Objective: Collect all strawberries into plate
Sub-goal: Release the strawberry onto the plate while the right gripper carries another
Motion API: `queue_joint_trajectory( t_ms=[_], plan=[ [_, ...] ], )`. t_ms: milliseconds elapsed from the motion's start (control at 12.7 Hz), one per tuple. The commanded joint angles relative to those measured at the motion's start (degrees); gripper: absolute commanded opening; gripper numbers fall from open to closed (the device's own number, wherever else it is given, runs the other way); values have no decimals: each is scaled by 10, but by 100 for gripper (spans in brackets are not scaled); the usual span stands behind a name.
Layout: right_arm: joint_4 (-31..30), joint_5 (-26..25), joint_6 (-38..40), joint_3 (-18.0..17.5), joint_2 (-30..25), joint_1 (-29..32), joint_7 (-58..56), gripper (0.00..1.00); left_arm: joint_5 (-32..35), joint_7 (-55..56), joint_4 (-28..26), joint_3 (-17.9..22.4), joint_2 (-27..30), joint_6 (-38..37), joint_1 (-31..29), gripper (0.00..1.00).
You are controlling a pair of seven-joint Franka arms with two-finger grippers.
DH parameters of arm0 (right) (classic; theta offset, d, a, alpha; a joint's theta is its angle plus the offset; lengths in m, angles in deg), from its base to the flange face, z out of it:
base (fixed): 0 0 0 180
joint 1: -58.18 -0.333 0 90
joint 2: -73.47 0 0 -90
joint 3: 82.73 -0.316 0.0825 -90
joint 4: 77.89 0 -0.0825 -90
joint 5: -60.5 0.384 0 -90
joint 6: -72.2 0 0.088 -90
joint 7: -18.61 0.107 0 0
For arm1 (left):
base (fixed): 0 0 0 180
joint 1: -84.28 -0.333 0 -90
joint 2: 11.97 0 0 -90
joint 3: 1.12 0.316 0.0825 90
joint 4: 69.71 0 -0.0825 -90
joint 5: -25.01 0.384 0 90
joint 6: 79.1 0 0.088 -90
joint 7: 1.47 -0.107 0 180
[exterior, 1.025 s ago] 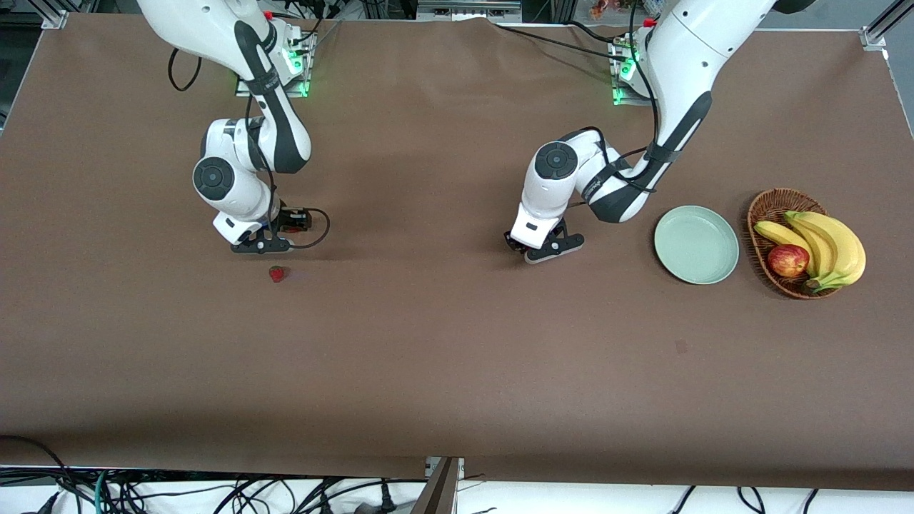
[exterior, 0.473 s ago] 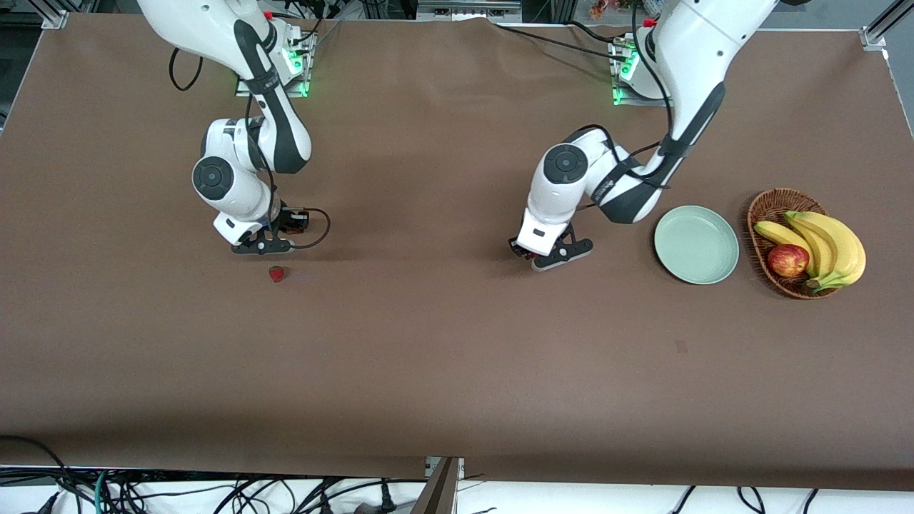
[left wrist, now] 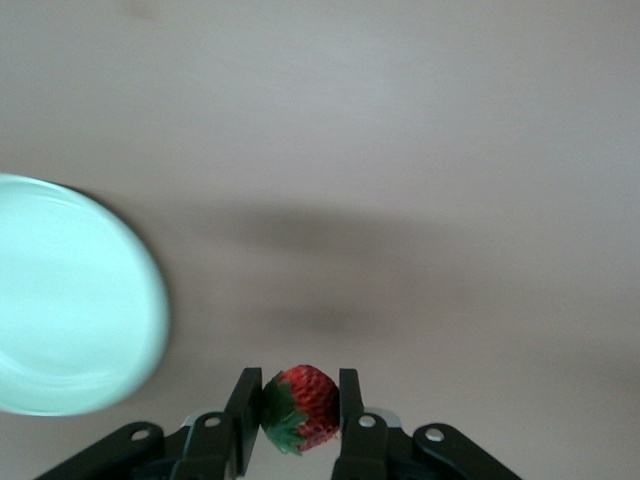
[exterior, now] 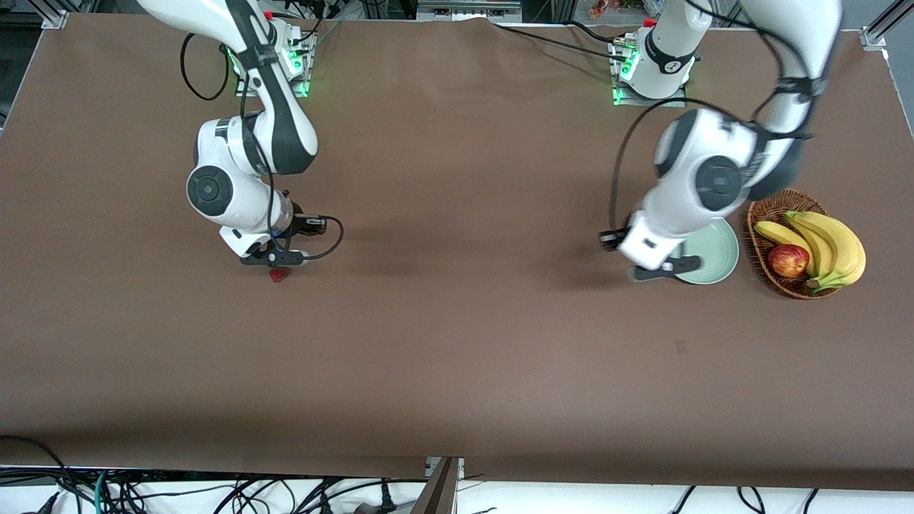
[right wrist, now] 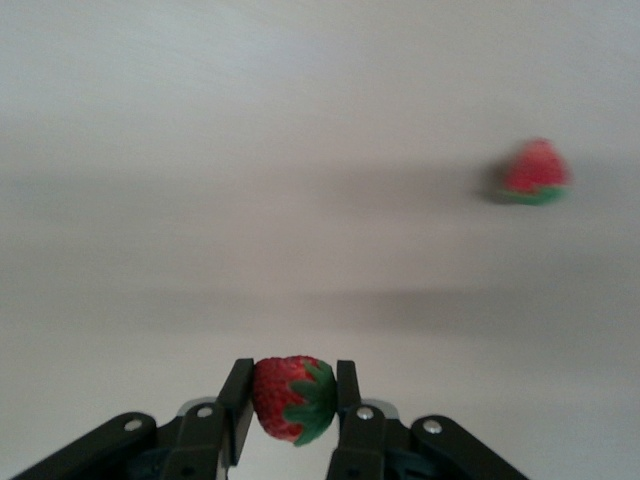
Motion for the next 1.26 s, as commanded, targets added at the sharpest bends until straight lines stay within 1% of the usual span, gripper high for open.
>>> queue_joint_trajectory(
  t_ms=[0, 158, 237, 315, 394, 473, 552, 631, 710, 789, 867, 946, 1025, 1104, 1183],
  plan=[
    [105, 42, 16, -53, 67, -7, 97, 10, -23, -178, -28, 91, 26, -28, 2, 10],
    [167, 42, 10, -107, 102, -9, 222, 10, -23, -288, -44, 156, 25, -17, 2, 11],
    [199, 38, 6, -133, 129, -16, 286, 11, -23, -327, -59, 180, 24, 4, 2, 11],
    [237, 36, -8, -147, 158, -33, 339, 14, -23, -344, -84, 189, 23, 42, 1, 11],
    [265, 37, -42, -147, 186, -63, 390, 14, -23, -366, -120, 197, 22, 96, -3, 11],
    [291, 37, -89, -147, 216, -86, 438, 14, -23, -388, -144, 205, 19, 136, -5, 11],
    [309, 37, -136, -147, 244, -108, 480, 15, -23, -409, -158, 211, 7, 166, -6, 11],
    [318, 37, -175, -147, 267, -127, 511, 18, -23, -417, -164, 213, -5, 193, -10, 11],
    [321, 37, -212, -147, 285, -141, 532, 18, -23, -417, -173, 213, -17, 216, -11, 11],
    [321, 37, -233, -147, 294, -149, 546, 25, -23, -418, -185, 213, -26, 237, -11, 12],
    [320, 37, -243, -147, 301, -156, 558, 37, -23, -423, -193, 213, -34, 255, -11, 13],
    [319, 35, -250, -147, 302, -163, 564, 44, -23, -424, -197, 213, -40, 265, -11, 21],
    [319, 35, -251, -145, 300, -164, 564, 60, -23, -425, -196, 213, -40, 264, -11, 59],
    [319, 35, -245, -143, 295, -162, 560, 79, -23, -427, -195, 213, -40, 261, -10, 100],
    [318, 34, -224, -141, 286, -157, 556, 89, -23, -427, -195, 213, -36, 258, -10, 100]
  ],
)
